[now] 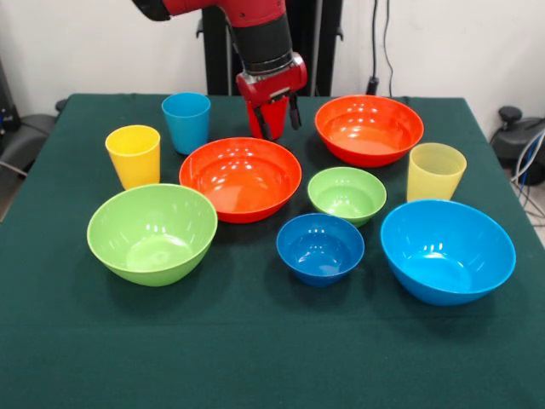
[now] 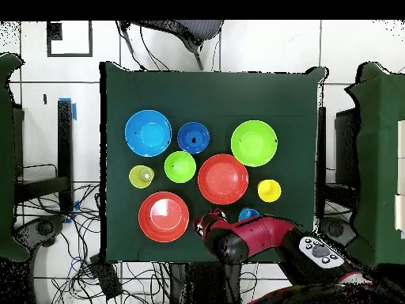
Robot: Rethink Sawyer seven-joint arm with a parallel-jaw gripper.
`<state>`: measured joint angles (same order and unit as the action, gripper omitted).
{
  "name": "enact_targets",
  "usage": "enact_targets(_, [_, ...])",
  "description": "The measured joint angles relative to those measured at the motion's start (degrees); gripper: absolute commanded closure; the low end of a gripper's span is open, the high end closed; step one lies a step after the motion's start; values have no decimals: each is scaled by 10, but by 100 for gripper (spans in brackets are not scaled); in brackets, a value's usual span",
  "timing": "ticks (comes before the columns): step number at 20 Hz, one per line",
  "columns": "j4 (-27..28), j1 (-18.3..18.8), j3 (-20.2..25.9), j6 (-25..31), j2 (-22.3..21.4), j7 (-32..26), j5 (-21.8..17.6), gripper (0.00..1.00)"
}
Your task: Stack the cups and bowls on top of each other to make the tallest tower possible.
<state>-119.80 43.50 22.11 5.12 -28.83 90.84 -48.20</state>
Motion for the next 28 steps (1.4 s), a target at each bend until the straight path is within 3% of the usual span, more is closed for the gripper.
enact_targets(10, [-9, 65, 35, 77, -18, 0, 65, 0])
enact_targets(17, [-9, 64, 55, 97, -44, 0, 93, 0])
enact_targets(28, [-9, 89, 106, 96, -47, 0, 115, 0])
